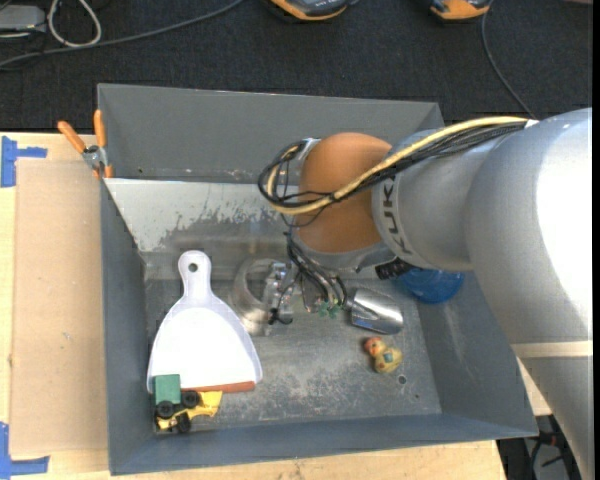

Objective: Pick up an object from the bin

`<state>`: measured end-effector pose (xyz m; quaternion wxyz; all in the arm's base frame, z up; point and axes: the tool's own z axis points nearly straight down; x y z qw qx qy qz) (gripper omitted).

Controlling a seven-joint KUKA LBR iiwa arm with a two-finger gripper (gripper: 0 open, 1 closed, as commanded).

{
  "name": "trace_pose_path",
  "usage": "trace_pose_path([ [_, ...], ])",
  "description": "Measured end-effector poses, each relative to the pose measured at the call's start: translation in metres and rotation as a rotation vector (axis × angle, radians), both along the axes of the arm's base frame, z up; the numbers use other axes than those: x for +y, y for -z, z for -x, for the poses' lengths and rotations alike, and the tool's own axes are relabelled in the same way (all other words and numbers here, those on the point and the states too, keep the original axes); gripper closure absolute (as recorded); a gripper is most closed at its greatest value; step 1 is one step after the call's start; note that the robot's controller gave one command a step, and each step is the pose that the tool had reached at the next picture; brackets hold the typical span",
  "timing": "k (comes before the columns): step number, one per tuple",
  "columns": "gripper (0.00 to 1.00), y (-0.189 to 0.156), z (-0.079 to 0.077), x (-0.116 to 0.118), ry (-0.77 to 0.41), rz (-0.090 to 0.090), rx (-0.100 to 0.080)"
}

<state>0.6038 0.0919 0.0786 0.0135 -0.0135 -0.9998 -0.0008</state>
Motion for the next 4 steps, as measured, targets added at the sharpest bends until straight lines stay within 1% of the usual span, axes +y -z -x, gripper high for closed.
trace_pose_path([
  [4, 1.0, 0.0, -0.0001, -0.0001, 0.002, -0.001, -0.001],
])
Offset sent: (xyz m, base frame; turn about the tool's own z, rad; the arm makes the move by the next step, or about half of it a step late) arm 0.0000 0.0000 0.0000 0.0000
